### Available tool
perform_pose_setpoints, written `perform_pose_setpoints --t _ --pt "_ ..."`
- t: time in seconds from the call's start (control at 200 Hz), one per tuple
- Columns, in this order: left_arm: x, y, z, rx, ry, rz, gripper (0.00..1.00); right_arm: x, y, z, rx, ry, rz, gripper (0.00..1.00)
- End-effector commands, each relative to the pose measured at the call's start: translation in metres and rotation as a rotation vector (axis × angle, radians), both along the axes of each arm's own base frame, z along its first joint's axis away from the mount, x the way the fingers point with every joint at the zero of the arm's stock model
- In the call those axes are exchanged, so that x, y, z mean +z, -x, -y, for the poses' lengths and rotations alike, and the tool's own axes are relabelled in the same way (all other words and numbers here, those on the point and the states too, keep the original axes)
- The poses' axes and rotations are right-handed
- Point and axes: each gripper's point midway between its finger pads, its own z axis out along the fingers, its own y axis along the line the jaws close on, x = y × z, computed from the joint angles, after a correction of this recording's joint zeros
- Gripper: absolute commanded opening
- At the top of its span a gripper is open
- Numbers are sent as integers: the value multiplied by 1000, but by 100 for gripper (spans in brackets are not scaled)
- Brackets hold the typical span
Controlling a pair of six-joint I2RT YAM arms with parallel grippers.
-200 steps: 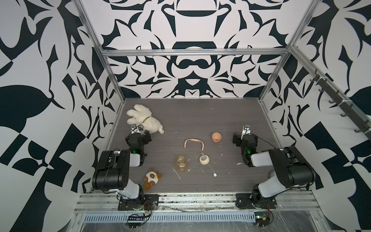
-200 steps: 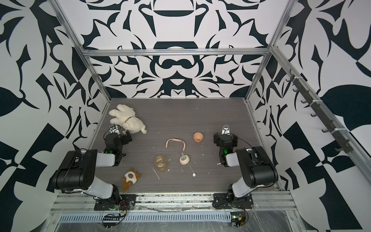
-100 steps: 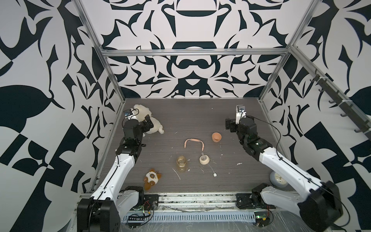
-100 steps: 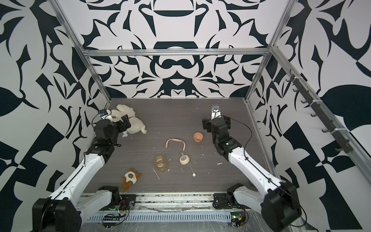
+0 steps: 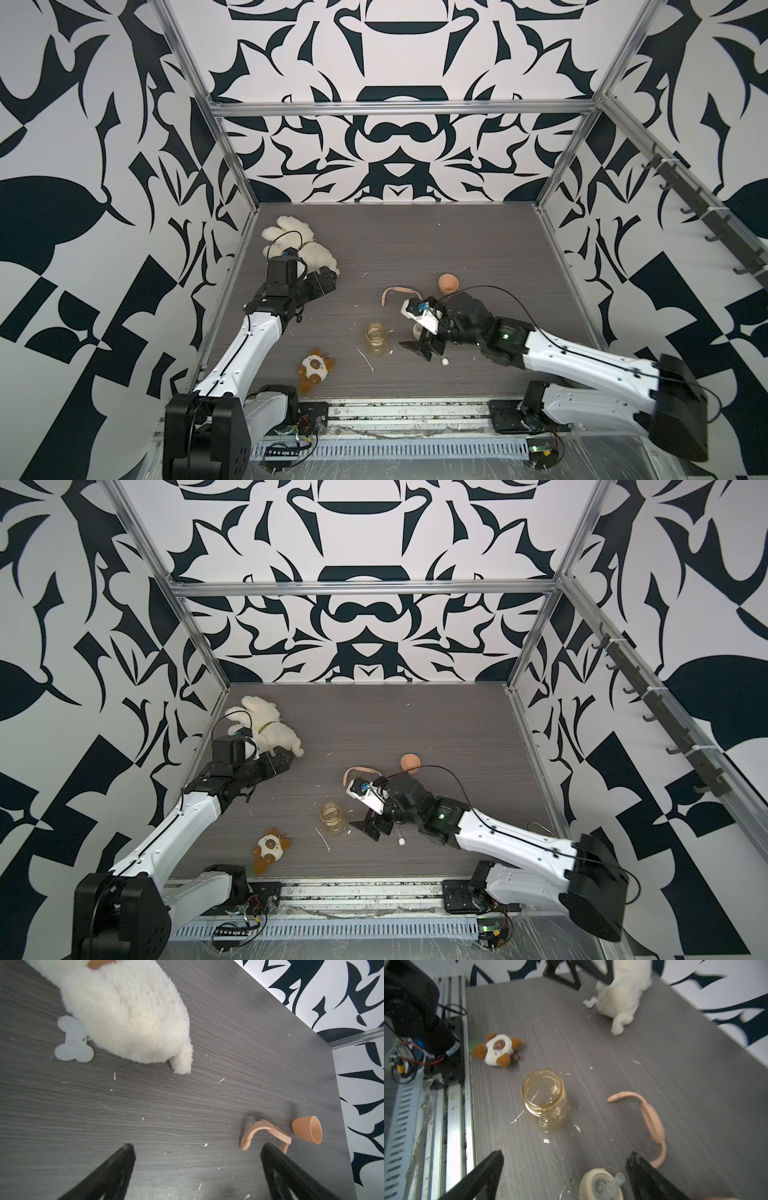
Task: Assemble the baby bottles
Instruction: Pick up the baby bottle from the center of the board.
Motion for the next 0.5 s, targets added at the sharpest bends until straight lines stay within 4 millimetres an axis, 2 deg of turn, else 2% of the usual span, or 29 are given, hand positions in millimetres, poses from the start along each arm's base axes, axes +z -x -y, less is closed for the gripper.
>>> perform_pose_setpoints --t 0.0,0.15,0.255,0.495 --pt "-9 13 1 1 15 -26 99 40 7 -37 158 -165 41 94" --pt "-1 13 2 -8 21 -4 99 30 7 -56 210 -179 23 95" --pt "-6 14 2 -8 20 -23 99 26 10 -70 241 -185 19 96" --pt "-10 15 0 5 18 -40 99 -3 3 -92 256 -151 -7 96"
